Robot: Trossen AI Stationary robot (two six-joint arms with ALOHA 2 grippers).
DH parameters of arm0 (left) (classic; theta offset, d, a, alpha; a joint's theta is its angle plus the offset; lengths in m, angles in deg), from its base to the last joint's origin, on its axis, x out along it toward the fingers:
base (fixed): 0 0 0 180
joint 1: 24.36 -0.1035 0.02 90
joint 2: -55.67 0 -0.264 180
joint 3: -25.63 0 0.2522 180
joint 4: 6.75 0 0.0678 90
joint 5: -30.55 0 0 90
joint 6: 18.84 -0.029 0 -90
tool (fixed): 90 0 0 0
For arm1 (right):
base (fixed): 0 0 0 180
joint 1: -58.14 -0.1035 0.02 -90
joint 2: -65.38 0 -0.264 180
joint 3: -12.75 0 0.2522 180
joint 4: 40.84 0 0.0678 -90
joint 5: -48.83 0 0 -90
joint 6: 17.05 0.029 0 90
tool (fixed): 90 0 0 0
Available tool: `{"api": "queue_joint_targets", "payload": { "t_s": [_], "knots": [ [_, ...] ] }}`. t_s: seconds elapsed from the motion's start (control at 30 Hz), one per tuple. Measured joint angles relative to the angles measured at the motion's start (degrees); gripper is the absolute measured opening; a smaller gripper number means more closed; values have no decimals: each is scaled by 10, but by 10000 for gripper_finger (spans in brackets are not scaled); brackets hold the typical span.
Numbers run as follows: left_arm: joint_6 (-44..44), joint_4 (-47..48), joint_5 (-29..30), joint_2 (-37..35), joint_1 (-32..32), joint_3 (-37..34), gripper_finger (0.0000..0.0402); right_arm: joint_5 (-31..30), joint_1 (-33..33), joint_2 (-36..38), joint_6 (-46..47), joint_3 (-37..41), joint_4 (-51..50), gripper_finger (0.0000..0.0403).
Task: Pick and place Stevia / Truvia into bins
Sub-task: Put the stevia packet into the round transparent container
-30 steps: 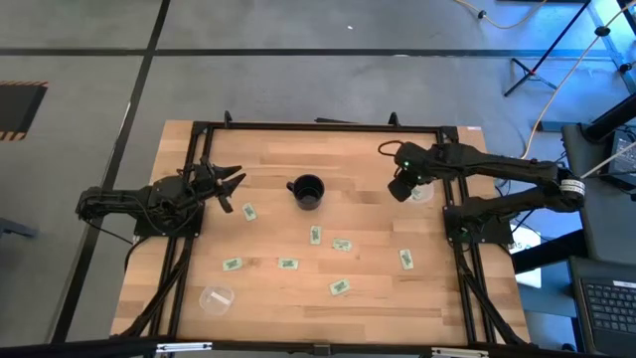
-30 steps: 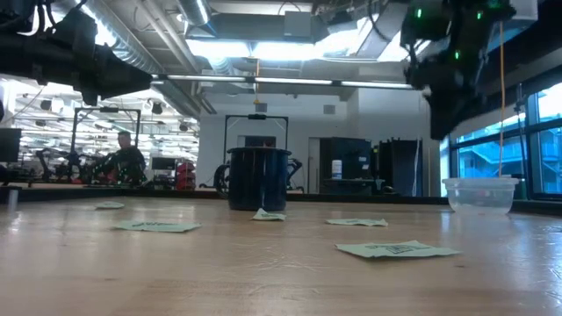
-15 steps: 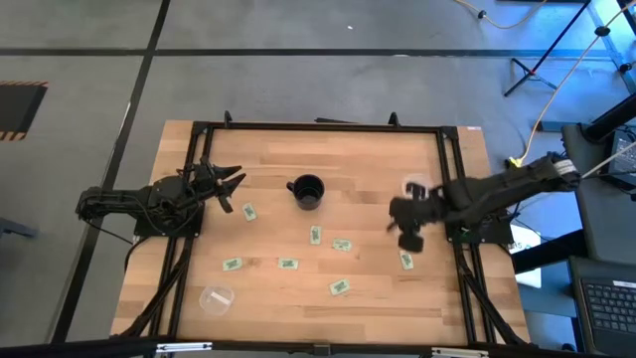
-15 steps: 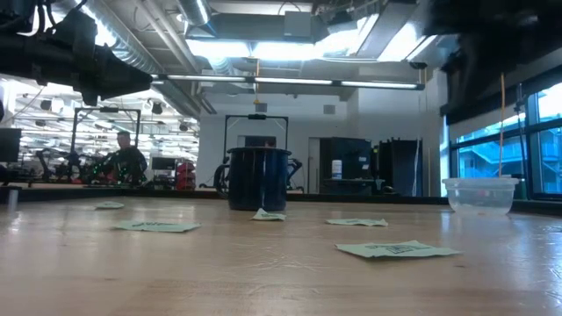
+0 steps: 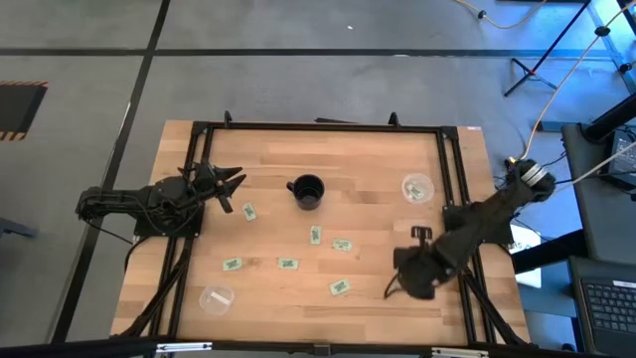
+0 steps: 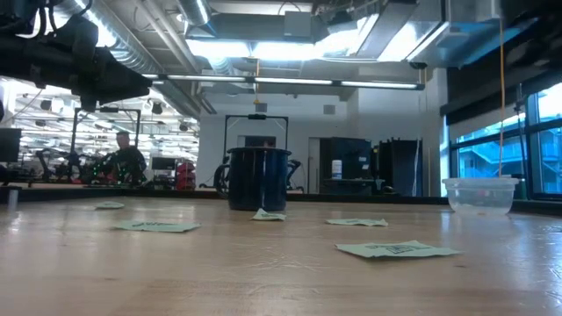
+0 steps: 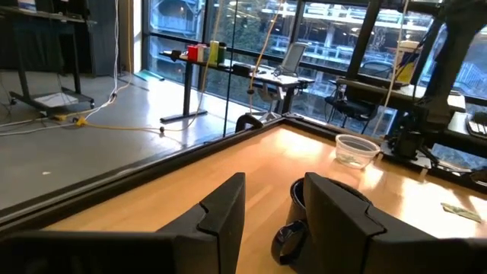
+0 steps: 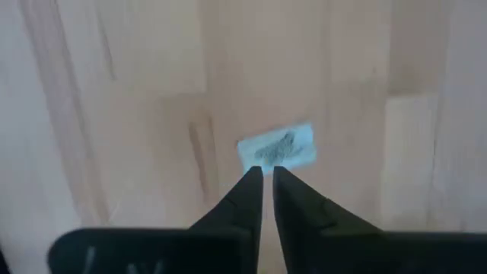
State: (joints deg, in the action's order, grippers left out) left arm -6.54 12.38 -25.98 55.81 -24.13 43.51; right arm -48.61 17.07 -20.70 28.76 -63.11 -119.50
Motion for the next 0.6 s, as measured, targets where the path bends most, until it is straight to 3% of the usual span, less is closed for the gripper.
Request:
{"api": "queue_joint_targets", "payload": {
  "t_s": [0.13,0.2,0.37,0.47,0.6],
  "knots": [
    [0,-5,1,0,0,0,130,-20,-58,-46,89,-54,-70,16],
    [0,-5,1,0,0,0,130,-38,-84,-55,141,-60,-71,9],
    [0,-6,1,0,0,0,130,-43,-127,-66,165,-61,-38,6],
    [0,-6,1,0,0,0,130,-44,-130,-65,204,-61,-38,27],
    [0,-6,1,0,0,0,130,-47,-129,-66,216,-61,-35,84]
  ]
}}
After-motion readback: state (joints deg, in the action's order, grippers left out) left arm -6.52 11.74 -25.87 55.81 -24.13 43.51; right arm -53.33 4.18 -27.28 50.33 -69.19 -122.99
